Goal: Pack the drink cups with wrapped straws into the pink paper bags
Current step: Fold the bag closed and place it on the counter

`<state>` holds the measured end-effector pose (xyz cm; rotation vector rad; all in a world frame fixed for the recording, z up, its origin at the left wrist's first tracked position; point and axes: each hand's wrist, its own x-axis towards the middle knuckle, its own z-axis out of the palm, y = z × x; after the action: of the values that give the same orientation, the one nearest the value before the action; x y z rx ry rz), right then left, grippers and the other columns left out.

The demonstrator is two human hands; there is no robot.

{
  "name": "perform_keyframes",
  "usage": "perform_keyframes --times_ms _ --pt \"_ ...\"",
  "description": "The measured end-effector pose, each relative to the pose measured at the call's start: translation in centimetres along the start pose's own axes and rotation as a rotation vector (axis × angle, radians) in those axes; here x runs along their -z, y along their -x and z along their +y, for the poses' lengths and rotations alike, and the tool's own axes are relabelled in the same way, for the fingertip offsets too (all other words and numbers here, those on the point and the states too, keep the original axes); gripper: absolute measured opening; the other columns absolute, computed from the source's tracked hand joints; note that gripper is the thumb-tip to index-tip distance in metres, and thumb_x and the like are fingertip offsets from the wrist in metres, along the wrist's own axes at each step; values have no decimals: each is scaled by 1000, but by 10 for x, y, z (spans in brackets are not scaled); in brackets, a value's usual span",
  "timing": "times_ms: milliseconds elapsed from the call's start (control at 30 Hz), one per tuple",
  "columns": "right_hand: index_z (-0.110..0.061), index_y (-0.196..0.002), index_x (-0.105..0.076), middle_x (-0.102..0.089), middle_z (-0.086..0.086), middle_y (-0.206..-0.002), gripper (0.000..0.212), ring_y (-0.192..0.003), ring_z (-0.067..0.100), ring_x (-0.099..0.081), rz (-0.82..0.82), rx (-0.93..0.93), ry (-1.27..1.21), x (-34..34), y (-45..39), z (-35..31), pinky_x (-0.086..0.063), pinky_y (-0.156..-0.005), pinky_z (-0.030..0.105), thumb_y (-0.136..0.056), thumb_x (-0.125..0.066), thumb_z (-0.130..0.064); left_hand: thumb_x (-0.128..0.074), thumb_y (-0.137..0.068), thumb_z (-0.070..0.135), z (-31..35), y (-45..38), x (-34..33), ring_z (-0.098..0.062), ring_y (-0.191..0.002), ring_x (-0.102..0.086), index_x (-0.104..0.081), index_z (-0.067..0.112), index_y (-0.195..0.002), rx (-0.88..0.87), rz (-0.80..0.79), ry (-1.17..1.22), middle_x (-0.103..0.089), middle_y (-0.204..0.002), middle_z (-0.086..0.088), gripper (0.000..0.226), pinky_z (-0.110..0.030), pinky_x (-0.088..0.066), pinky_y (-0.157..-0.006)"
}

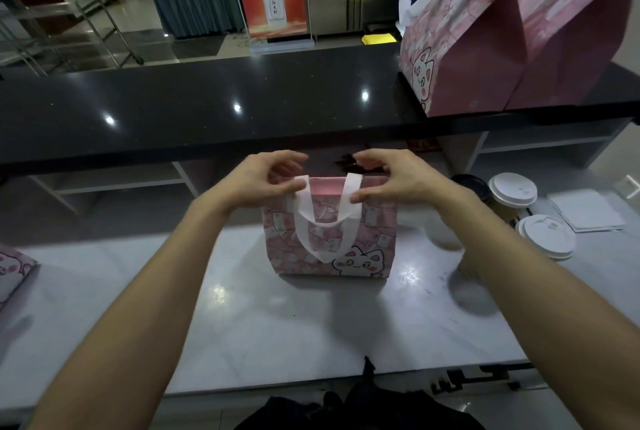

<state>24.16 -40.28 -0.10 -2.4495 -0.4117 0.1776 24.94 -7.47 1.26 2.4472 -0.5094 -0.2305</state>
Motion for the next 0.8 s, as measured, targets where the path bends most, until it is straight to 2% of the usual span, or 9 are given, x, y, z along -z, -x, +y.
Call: perform_keyframes --times_ms 33,133,200,300,400,500,600,667,800 --pt "-38 -149 -62 -66 -22 -136 105 -122 1 -62 -14 -33 25 4 4 9 -50 -102 28 -58 -88 -85 -81 -95 45 -9 5 5 1 -118 -65 -65 46 -144 31 -21 13 -69 -128 21 51 -21 -55 -96" --pt "-34 -114 -83 -80 -14 -100 45 -98 15 -74 -28 -113 117 2 7 22 -62 -86 41 -78 -92 -59 -86 -94 26 -20 7 5 -3 -110 -68 -77 41 -130 89 17 -83 -73 -119 20 40 -30 -61 -94" --pt "-34 -98 -87 -80 -9 -84 29 -89 20 -74 -18 -139 100 -3 8 23 -61 -80 46 -80 -92 -55 -88 -92 18 -19 1 1 -4 -103 -71 -83 41 -117 105 78 -95 -76 -108 22 34 -32 -64 -91" --pt "-43 -110 -85 -80 -20 -95 47 -97 5 -70 -37 -126 4 2 20 20 -59 -81 35 -71 -91 -69 -91 -88 15 -21 -2 4 -3 -97 -74 -82 53 -95 109 65 -79 -79 -96 24 39 -26 -65 -83" --pt "-50 -106 -84 -75 -30 -97 52 -105 -1 -66 -41 -125 -46 2 30 17 -52 -80 26 -65 -82 -80 -87 -92 14 -21 -2 13 -3 -100 -74 -80 59 -91 83 12 -58 -78 -98 29 45 -19 -61 -75" --pt "-56 -94 -82 -74 -29 -99 54 -103 -2 -64 -58 -115 -18 -6 39 9 -48 -80 24 -56 -76 -94 -85 -95 17 -17 -6 9 -5 -102 -73 -84 46 -104 61 69 -126 -77 -104 24 31 -29 -64 -85" --pt "-57 -87 -79 -71 -34 -102 60 -101 -13 -60 11 -89 -72 -17 55 2 -47 -85 19 -58 -65 -107 -88 -92 22 -12 -12 -6 -9 -110 -63 -78 34 -126 47 288 -235 -60 -124 14 37 -25 -52 -94" --pt "-49 -88 -80 -75 -30 -100 53 -101 -13 -63 46 -69 -64 -28 64 0 -50 -86 21 -74 -63 -97 -88 -91 28 -10 -9 -16 -14 -109 -59 -69 34 -135 109 430 -247 -53 -124 7 48 -30 -51 -94" --pt "-30 -88 -78 -72 -16 -89 34 -86 4 -66 215 78 156 -53 75 -14 -55 -79 30 -86 -70 -64 -80 -97 25 -11 14 -37 -15 -101 -64 -69 27 -130 140 575 -145 -59 -118 5 34 -31 -54 -88"
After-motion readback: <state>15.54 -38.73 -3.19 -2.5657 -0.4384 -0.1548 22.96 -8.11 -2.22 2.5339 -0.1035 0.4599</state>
